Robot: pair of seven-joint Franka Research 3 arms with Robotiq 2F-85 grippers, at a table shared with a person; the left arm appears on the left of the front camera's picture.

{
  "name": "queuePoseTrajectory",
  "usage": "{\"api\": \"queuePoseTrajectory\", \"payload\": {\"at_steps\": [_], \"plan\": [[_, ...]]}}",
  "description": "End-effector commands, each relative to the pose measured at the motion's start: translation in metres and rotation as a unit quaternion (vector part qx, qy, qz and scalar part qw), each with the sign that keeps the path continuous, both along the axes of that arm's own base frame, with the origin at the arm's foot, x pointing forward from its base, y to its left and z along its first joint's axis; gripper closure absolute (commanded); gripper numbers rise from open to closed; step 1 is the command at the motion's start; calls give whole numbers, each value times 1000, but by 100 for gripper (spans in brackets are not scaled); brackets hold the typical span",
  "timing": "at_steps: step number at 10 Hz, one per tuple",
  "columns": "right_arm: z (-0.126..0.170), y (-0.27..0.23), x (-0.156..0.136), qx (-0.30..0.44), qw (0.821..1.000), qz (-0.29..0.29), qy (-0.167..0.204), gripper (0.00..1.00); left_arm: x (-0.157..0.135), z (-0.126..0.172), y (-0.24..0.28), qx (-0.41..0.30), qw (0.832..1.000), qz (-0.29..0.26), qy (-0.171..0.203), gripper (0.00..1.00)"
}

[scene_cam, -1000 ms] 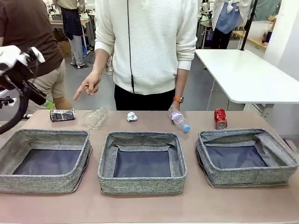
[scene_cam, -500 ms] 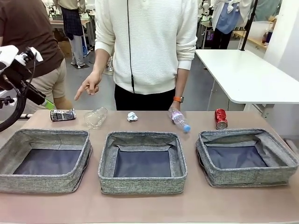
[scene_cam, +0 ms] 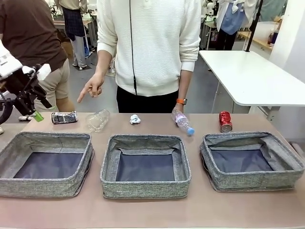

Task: Sort the waste into the appropriate baskets.
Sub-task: Pick up the waste item pointed out by the person.

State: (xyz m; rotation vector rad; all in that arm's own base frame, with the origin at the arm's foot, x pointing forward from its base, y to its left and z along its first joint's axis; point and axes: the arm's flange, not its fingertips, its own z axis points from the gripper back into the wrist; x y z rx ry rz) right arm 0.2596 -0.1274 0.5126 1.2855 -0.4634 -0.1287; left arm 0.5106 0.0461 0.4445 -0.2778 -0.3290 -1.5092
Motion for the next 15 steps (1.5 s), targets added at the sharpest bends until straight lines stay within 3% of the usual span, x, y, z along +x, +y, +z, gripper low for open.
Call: {"api": "queuePoseTrajectory", "payload": {"at_steps": [1, 3, 4, 6, 7, 9, 15], "plan": [[2, -1, 3, 6, 1000, 1, -16, 0, 48, -13, 10, 58, 998, 1, -32, 0], [2, -1, 3, 6, 1000, 1, -16, 0, 87, -40, 4, 54, 997, 11, -56, 0], [2, -1, 3, 6, 1000, 1, -16, 0, 103, -53, 4, 66, 997, 25, -39, 0], [2, -1, 3, 6, 1000, 1, -16, 0, 126, -74, 1, 77, 996, 28, -34, 0], [2, -1, 3, 6, 1000, 1, -16, 0, 134, -81, -2, 99, 993, 36, -53, 0], [2, -1, 3, 6, 1000, 1, -16, 0, 152, -96, -3, 117, 990, 49, -55, 0], [2, -1, 3, 6, 1000, 1, -16, 0, 167, -119, 0, 121, 990, 62, -34, 0]]}}
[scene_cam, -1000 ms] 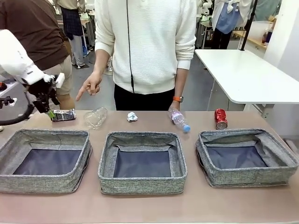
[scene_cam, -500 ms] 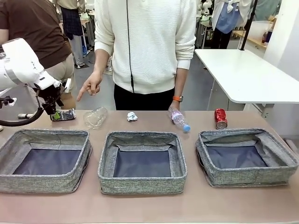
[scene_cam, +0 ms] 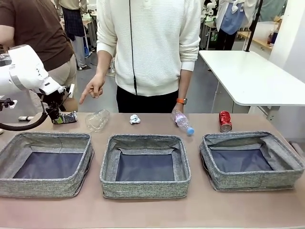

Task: Sort the waste into the appropriate baskets.
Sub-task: Pick up the waste item pointed out by the person.

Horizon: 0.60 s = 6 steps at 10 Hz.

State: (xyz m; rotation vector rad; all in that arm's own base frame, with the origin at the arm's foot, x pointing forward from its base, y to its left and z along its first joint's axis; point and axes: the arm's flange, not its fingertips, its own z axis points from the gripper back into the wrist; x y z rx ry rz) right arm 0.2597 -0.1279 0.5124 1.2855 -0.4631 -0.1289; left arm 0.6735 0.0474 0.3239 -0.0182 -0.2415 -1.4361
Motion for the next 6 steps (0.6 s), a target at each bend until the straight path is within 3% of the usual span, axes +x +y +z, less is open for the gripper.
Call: {"api": "queuePoseTrajectory", "payload": {"at_steps": [1, 2, 3, 4, 5, 6], "plan": [[2, 0, 3, 5, 1000, 1, -16, 0, 5, 2, -2, 4, 1000, 6, 16, 0], [2, 0, 3, 5, 1000, 1, -16, 0, 6, 2, -4, 6, 1000, 10, 22, 0], [2, 0, 3, 5, 1000, 1, -16, 0, 6, 1, -5, 12, 1000, 3, 24, 48], [2, 0, 3, 5, 1000, 1, -16, 0, 5, 2, -7, 12, 1000, 3, 25, 60], [2, 0, 3, 5, 1000, 1, -16, 0, 5, 2, -6, 11, 1000, 4, 25, 100], [2, 0, 3, 5, 1000, 1, -16, 0, 5, 0, -5, 15, 1000, 6, 27, 100]]}}
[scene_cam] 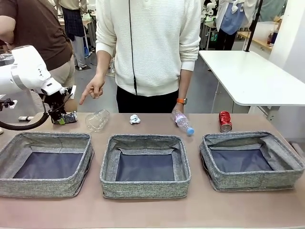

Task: Sort the waste into the appropriate baskets.
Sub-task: Pick up the waste item pointed out by the person.

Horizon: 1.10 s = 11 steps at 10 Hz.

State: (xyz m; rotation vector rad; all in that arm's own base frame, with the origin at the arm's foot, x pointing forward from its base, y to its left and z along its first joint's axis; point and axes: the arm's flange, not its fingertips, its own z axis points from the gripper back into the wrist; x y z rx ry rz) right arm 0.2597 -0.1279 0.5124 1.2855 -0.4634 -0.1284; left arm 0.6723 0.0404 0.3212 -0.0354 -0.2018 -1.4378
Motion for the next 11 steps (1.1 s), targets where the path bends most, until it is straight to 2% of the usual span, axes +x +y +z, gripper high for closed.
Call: {"api": "queuePoseTrajectory", "payload": {"at_steps": [1, 2, 3, 4, 8, 9, 10, 11], "plan": [[2, 0, 3, 6, 1000, 1, -16, 0, 6, 2, 2, 14, 1000, 6, 8, 100], [2, 0, 3, 6, 1000, 1, -16, 0, 4, 4, -2, 15, 1000, 5, 9, 87], [2, 0, 3, 6, 1000, 1, -16, 0, 4, 5, -3, 20, 1000, 8, 6, 97], [2, 0, 3, 6, 1000, 1, -16, 0, 3, 5, -2, 18, 1000, 11, 4, 100], [2, 0, 3, 6, 1000, 1, -16, 0, -1, 12, 5, 9, 999, 33, 10, 100], [2, 0, 3, 6, 1000, 1, -16, 0, -10, 34, 9, 3, 997, 77, -6, 100], [2, 0, 3, 6, 1000, 1, -16, 0, -27, 71, 13, -16, 988, 150, -15, 100], [2, 0, 3, 6, 1000, 1, -16, 0, -52, 109, 15, -53, 972, 227, 37, 100]]}}
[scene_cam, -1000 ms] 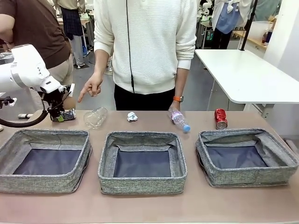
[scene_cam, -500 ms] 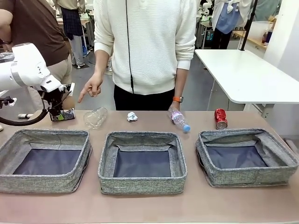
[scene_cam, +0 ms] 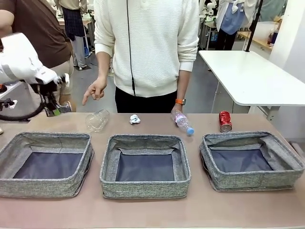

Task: Sort the waste into the appropriate baskets.
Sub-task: Pick up the waste item pointed out by the person.

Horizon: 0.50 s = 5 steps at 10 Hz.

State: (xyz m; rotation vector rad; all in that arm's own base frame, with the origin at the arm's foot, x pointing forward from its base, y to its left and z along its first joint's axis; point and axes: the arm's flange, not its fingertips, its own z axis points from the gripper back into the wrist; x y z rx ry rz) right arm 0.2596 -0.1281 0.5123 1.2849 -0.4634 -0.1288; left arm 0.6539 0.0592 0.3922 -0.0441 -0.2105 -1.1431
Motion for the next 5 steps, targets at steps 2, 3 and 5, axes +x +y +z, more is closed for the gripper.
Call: {"api": "queuePoseTrajectory", "payload": {"at_steps": [2, 3, 5], "plan": [[2, 0, 3, 6, 1000, 1, -16, 0, -98, 108, -11, -204, 952, 212, 87, 100], [2, 0, 3, 6, 1000, 1, -16, 0, -125, 120, -20, -205, 941, 269, 0, 100], [2, 0, 3, 6, 1000, 1, -16, 0, -174, 128, -65, -321, 898, 299, 30, 100]]}}
